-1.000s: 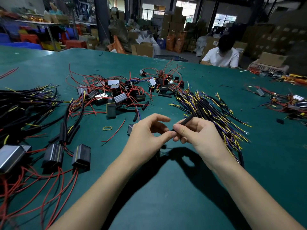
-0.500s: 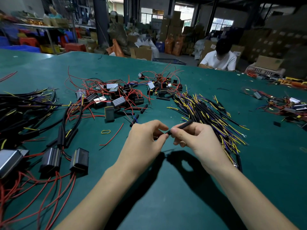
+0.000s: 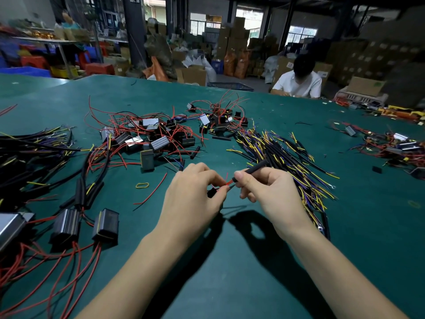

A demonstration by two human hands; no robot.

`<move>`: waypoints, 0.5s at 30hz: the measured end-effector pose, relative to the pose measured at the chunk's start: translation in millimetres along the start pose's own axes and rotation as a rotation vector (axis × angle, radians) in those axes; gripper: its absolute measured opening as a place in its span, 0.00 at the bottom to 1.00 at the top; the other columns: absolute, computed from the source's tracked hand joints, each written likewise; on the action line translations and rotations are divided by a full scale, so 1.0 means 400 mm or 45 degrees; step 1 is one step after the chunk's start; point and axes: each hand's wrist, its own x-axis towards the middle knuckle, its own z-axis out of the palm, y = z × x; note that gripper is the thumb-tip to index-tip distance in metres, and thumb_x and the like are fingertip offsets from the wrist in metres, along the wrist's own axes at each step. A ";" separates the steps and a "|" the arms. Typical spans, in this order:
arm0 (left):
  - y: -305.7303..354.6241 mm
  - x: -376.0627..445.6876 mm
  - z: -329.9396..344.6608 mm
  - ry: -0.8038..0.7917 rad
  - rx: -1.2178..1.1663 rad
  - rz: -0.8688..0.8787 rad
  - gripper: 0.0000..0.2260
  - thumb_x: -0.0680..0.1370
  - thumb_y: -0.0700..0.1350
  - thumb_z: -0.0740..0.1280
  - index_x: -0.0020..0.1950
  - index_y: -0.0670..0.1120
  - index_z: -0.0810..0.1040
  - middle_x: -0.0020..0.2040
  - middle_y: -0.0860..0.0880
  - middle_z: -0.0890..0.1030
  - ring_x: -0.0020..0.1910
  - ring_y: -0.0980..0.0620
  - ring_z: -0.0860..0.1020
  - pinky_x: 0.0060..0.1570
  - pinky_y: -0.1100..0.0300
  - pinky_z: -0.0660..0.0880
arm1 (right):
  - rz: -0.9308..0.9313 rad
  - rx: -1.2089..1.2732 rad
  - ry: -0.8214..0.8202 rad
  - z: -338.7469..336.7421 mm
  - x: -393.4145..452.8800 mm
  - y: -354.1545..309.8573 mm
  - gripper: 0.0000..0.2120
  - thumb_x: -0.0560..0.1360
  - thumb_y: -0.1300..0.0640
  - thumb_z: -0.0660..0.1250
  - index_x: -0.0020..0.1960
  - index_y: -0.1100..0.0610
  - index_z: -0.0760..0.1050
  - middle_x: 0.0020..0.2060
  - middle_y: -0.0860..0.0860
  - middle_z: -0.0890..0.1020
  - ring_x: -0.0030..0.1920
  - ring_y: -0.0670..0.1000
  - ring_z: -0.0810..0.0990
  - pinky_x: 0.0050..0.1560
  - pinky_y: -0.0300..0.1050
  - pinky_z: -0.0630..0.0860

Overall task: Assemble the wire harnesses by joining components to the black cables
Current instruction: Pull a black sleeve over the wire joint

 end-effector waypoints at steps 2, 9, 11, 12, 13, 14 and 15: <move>0.000 -0.003 0.001 0.007 0.002 0.008 0.04 0.74 0.48 0.71 0.43 0.49 0.83 0.40 0.53 0.77 0.45 0.52 0.74 0.44 0.56 0.69 | 0.011 -0.012 -0.054 0.003 -0.004 -0.001 0.06 0.73 0.61 0.71 0.36 0.57 0.81 0.28 0.54 0.81 0.29 0.48 0.75 0.30 0.35 0.68; -0.003 0.000 -0.006 -0.118 0.004 -0.062 0.06 0.74 0.52 0.70 0.47 0.52 0.83 0.46 0.54 0.79 0.51 0.53 0.75 0.52 0.53 0.71 | -0.041 -0.145 -0.015 0.013 -0.011 0.001 0.08 0.73 0.62 0.71 0.35 0.57 0.79 0.24 0.46 0.79 0.25 0.41 0.74 0.30 0.30 0.68; -0.008 0.005 -0.009 -0.172 0.013 -0.072 0.09 0.74 0.53 0.69 0.50 0.52 0.82 0.48 0.54 0.78 0.54 0.53 0.73 0.56 0.53 0.70 | -0.051 -0.144 0.050 0.010 -0.006 0.000 0.07 0.73 0.61 0.72 0.36 0.57 0.80 0.24 0.48 0.79 0.26 0.42 0.74 0.30 0.31 0.68; -0.011 0.006 -0.010 -0.190 0.002 -0.093 0.09 0.74 0.53 0.69 0.51 0.52 0.82 0.48 0.54 0.78 0.54 0.53 0.73 0.57 0.53 0.69 | -0.054 -0.141 0.079 0.007 -0.003 -0.002 0.06 0.73 0.60 0.72 0.36 0.57 0.80 0.24 0.48 0.79 0.26 0.41 0.74 0.30 0.30 0.68; -0.013 0.006 -0.010 -0.197 -0.025 -0.118 0.07 0.74 0.52 0.69 0.49 0.52 0.82 0.47 0.53 0.78 0.54 0.53 0.74 0.57 0.53 0.70 | -0.057 -0.135 0.100 0.003 -0.001 -0.003 0.06 0.72 0.60 0.72 0.36 0.57 0.80 0.24 0.48 0.79 0.26 0.41 0.73 0.30 0.30 0.68; -0.014 0.005 -0.009 -0.196 -0.068 -0.140 0.05 0.74 0.50 0.69 0.47 0.52 0.83 0.46 0.53 0.79 0.52 0.53 0.75 0.55 0.52 0.71 | -0.060 -0.128 0.109 0.000 -0.001 -0.004 0.07 0.72 0.59 0.72 0.36 0.56 0.80 0.24 0.48 0.79 0.25 0.40 0.73 0.30 0.30 0.68; -0.016 0.004 -0.008 -0.193 -0.114 -0.154 0.03 0.74 0.48 0.69 0.44 0.52 0.83 0.44 0.52 0.79 0.50 0.53 0.76 0.53 0.52 0.73 | -0.065 -0.122 0.111 -0.002 -0.001 -0.005 0.07 0.72 0.59 0.72 0.36 0.55 0.80 0.24 0.48 0.79 0.25 0.40 0.73 0.31 0.30 0.68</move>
